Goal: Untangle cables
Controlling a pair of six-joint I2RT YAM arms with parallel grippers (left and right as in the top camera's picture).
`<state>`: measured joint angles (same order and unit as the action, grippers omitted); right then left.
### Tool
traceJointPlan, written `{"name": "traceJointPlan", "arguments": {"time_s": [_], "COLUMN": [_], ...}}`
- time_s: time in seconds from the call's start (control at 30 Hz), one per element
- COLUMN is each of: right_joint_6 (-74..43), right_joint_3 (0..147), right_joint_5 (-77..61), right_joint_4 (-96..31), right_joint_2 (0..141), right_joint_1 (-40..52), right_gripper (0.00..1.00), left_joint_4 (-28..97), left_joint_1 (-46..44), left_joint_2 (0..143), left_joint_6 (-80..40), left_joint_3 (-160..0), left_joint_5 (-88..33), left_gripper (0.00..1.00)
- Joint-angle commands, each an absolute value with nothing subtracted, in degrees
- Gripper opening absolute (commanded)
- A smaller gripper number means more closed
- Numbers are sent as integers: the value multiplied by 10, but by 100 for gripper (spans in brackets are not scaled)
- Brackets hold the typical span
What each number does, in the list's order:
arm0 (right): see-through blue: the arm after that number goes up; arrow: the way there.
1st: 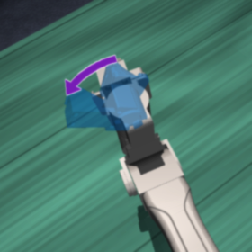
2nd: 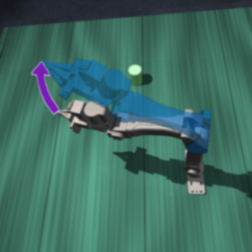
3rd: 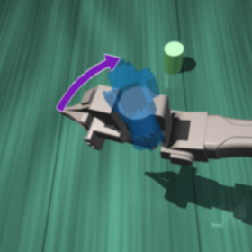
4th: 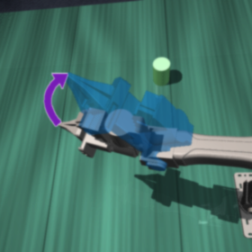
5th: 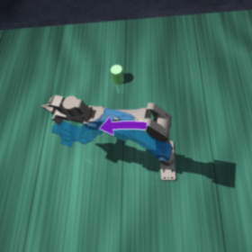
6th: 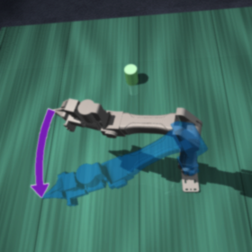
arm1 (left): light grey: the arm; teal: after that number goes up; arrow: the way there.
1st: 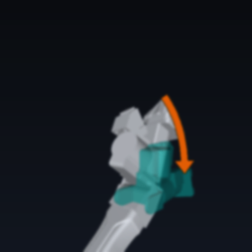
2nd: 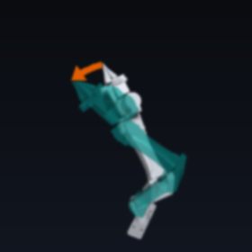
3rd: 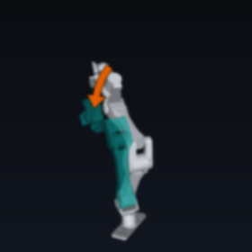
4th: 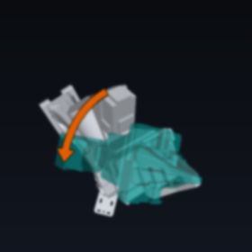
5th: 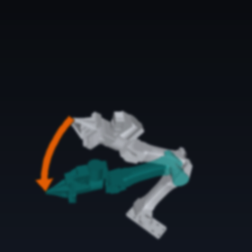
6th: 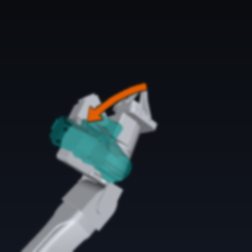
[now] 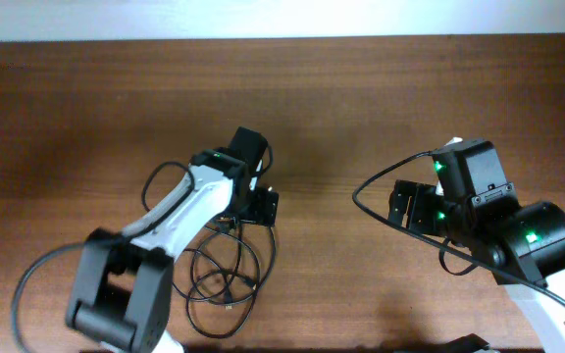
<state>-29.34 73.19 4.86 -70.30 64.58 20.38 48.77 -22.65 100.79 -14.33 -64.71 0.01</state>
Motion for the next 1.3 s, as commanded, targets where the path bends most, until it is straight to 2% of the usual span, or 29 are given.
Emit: {"name": "traceJointPlan", "arguments": {"time_s": [0.0, 0.03, 0.17, 0.2, 0.33, 0.53, 0.6, 0.63, 0.67, 0.73, 0.77, 0.8, 0.83, 0.87, 0.9, 1.03, 1.13, 1.17, 1.23, 1.27], "right_joint_6": [-290, -290, -290, -290, -289, -287, -287, -287, -287, -287, -287, -288, -288, -288, -288, -288, -288, -288, -288, -288], "right_joint_3": [734, 734, 734, 734, 734, 734, 734, 734, 734, 734, 734, 734, 734, 734, 734, 734, 734, 734, 734, 734], "right_joint_5": [46, 46, 46, 46, 46, 48, 48, 47, 48, 48, 48, 48, 48, 47, 48, 48, 48, 47, 47, 48], "right_joint_4": [-703, -703, -703, -703, -703, -703, -703, -704, -706, -710, -710, -710, -710, -710, -710, -710, -710, -710, -710, -710], "right_joint_2": [645, 645, 645, 645, 645, 645, 645, 645, 645, 645, 645, 645, 645, 645, 645, 645, 645, 645, 645, 645], "right_joint_1": [202, 202, 202, 202, 202, 202, 202, 202, 202, 202, 202, 202, 202, 202, 202, 202, 202, 202, 202, 202], "right_gripper": [99, 99, 99, 99, 99, 99, 99, 99, 99, 99, 99, 99, 99, 99, 99, 99, 99, 99, 99, 99], "left_joint_4": [477, 472, 463, 465, 484, 489, 480, 481, 481, 476, 475, 476, 476, 476, 475, 475, 471, 468, 449, 434], "left_joint_1": [-228, -228, -228, -228, -228, -228, -228, -228, -228, -228, -228, -228, -228, -228, -228, -229, -245, -255, -268, -277], "left_joint_2": [1075, 1081, 1081, 1081, 1041, 812, 755, 743, 740, 740, 740, 740, 741, 745, 752, 813, 870, 898, 939, 972], "left_joint_6": [-134, -133, -134, -134, -133, -134, -133, -134, -134, -134, -134, -134, -133, -134, -134, -133, -41, -15, -12, -12], "left_joint_3": [-643, -643, -643, -643, -645, -646, -646, -646, -646, -646, -646, -646, -645, -643, -632, -601, -600, -600, -600, -600], "left_joint_5": [2, 2, 2, -1, -22, -22, -22, -22, -24, -35, -34, -34, -32, -32, -32, -39, -56, -56, -57, -56], "left_gripper": [95, 85, 30, 0, 0, 0, 16, 15, 0, 0, 33, 54, 71, 79, 82, 82, 82, 87, 88, 85]}}
